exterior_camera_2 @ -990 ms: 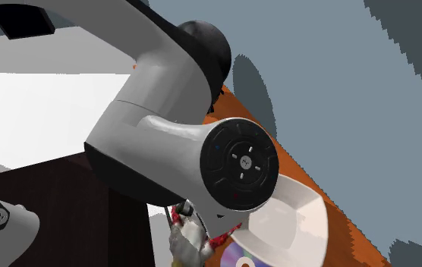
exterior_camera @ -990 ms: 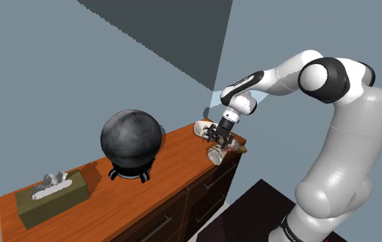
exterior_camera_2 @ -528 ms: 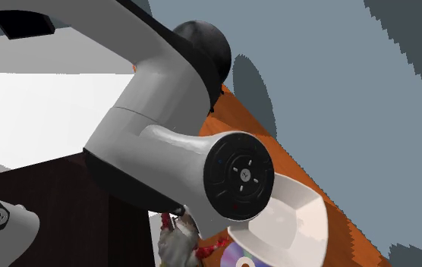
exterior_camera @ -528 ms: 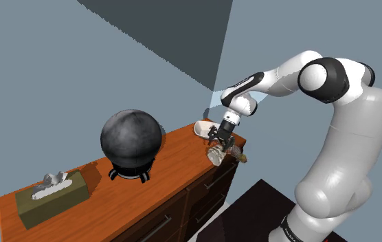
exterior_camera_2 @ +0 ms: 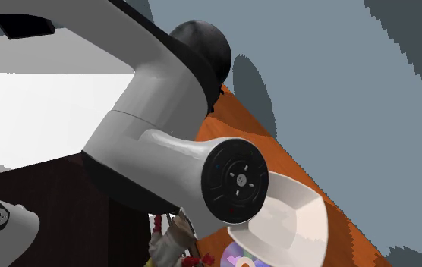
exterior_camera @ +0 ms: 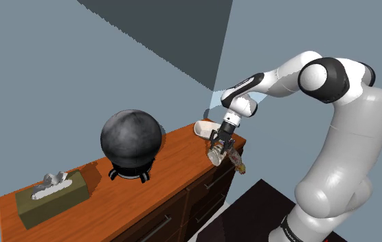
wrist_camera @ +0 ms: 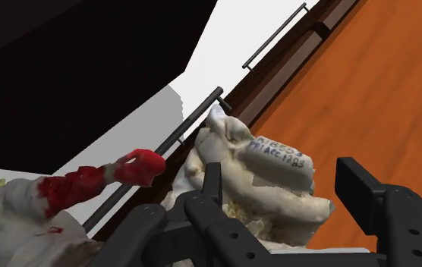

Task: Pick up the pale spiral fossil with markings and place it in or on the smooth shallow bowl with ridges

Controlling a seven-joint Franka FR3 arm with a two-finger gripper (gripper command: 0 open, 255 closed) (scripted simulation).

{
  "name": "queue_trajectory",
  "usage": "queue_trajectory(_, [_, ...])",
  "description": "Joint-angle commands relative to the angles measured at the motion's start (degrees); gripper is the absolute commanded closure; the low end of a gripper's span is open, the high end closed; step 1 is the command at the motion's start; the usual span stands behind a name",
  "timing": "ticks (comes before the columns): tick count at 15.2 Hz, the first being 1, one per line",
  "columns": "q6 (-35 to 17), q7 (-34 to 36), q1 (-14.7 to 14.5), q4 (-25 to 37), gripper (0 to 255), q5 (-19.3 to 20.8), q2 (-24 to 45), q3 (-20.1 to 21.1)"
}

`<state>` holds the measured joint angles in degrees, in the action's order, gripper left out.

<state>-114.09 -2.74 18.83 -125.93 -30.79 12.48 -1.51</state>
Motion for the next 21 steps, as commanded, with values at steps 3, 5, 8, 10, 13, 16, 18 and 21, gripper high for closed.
queue_trajectory(3, [-0.16, 0.18, -0.3, -0.3, 255, -0.06, 1.06, 0.26])
queue_trajectory(5, [1.01, 0.84, -0.3, -0.13, 255, 0.29, -0.09, 0.15])
queue_trajectory(8, [2.78, 1.82, -0.27, 0.21, 255, 0.8, -1.75, 0.02])
queue_trajectory(10, [3.98, 2.48, -0.24, 0.49, 255, 1.12, -2.81, -0.06])
queue_trajectory(13, [5.81, 3.45, -0.18, 1.02, 255, 1.57, -4.32, -0.15])
queue_trajectory(16, [5.73, 3.44, -0.21, 1.04, 0, 1.52, -4.28, -0.12])
queue_trajectory(18, [-10.43, -5.55, 2.2, -12.97, 0, -15.2, -10.94, -1.51])
queue_trajectory(21, [-23.62, -35.74, 3.01, -26.46, 0, -58.69, -13.4, -2.97])
